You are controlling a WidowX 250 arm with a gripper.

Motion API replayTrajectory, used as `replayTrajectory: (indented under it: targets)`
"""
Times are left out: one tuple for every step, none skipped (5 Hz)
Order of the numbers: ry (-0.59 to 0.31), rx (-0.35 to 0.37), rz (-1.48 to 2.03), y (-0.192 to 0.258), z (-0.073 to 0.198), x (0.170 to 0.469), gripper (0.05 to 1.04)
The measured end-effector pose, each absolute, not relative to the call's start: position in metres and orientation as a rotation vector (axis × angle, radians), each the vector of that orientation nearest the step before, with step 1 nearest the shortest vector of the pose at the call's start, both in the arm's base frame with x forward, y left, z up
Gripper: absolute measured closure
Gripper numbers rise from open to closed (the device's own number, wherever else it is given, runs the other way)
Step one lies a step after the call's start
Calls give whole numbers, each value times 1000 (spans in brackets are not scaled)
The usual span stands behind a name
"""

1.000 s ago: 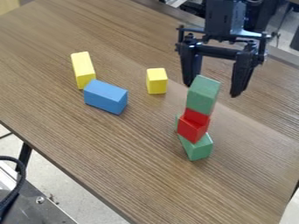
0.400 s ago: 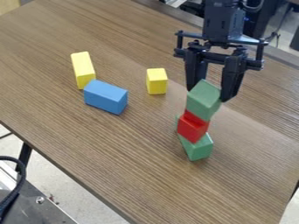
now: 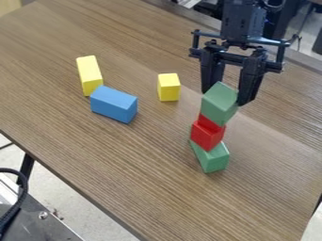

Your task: Take the green cube off of the red cube and put it on the table

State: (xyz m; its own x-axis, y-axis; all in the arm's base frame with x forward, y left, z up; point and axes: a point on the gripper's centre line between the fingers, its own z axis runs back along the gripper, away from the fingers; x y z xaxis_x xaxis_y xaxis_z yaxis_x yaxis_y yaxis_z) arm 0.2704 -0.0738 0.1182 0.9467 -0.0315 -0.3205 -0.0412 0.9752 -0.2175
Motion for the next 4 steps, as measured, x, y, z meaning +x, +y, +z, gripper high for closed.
replayTrajectory:
  targets:
    - [303,-201,10,-74,128,282,500]
    - [231,-147,-49,-82,150,309,500]
    - [202,-107,-81,-89,167,334,500]
    - [243,-81,-110,-90,154,354,500]
